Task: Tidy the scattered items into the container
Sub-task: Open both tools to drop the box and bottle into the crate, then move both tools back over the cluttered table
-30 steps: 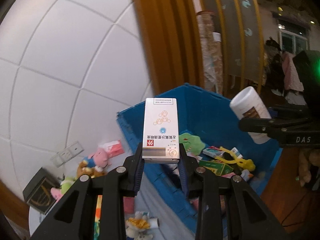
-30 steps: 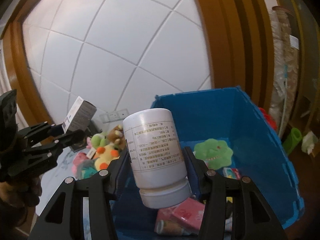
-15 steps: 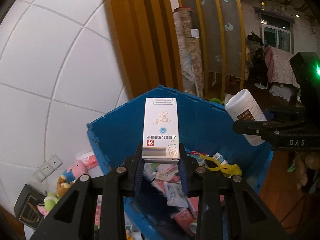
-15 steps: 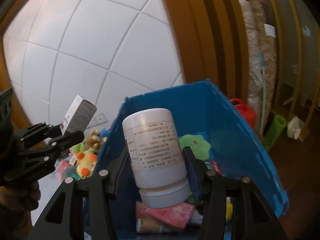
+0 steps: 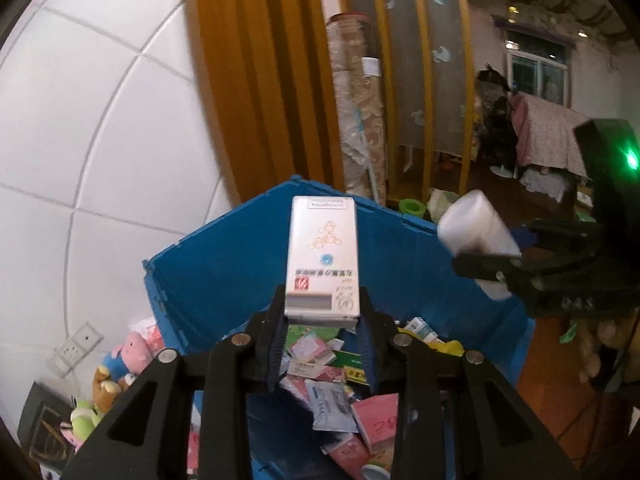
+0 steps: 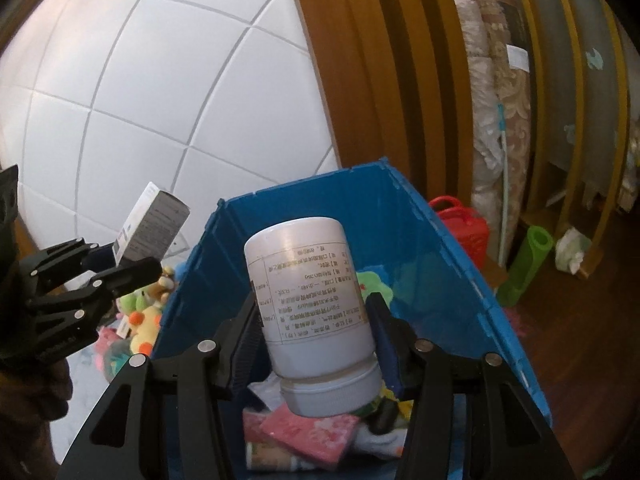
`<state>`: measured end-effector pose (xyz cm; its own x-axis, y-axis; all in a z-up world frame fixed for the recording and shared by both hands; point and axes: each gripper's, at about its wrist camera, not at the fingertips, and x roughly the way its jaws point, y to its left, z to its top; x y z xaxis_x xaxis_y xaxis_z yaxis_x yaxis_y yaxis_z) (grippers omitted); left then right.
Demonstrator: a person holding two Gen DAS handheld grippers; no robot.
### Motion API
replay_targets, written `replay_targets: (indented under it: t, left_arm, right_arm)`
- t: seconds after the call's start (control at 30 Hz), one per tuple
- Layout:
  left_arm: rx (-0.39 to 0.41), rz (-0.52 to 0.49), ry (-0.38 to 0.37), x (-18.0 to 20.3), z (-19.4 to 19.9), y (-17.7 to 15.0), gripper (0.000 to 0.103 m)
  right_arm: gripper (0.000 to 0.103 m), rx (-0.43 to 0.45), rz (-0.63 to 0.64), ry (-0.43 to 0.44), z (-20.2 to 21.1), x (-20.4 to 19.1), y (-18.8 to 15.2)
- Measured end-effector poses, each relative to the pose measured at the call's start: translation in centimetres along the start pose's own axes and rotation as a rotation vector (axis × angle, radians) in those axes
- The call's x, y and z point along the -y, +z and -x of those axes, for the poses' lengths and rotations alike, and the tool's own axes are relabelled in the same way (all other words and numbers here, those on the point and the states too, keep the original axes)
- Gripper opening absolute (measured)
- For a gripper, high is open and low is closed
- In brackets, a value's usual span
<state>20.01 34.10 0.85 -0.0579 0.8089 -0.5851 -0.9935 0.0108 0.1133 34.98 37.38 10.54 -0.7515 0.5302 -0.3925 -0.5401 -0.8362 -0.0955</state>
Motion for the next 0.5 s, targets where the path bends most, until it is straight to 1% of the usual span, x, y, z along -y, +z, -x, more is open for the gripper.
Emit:
replay_targets:
  t: [0.03, 0.07, 0.1, 0.17, 0.23, 0.37, 0.5]
  left_arm:
    - [0.004, 0.026, 0.026, -0.6, 0.1, -0.2, 0.072]
    - [0.007, 0.054, 0.045, -1.4, 0.4, -0.5, 0.089]
    - [0.007, 0.085, 0.061, -2.4, 0.7, -0.9, 0.089]
    - [-0.005, 0.109, 0.064, -3.6, 1.0, -1.5, 0.089]
    - [-0.006, 0.123, 0.093, -4.8, 1.8, -2.2, 0.089]
    - [-0.009, 0.166, 0.13, -6.8, 3.4, -3.9, 0.089]
    - [-0.03, 0.217, 0.167, -8.6, 5.2, -6.6, 0.089]
  right_arm:
    - [0.093, -0.004, 0.016, -0.01, -0.2, -0.3, 0.1]
    - [0.102, 0.0, 0.021, -0.019, -0.3, -0.4, 0.0]
    - [0.103, 0.021, 0.019, -0.023, -0.1, -0.5, 0.0]
    - [0.103, 0.013, -0.003, -0.013, -0.5, -0.3, 0.1]
    - [0.103, 0.016, -0.026, -0.008, -0.7, -0.2, 0.0]
    - [0.103, 0.022, -0.013, 0.015, -0.6, -1.3, 0.1]
    - [0.103, 0.009, 0.006, 0.053, -0.9, -3.5, -0.2]
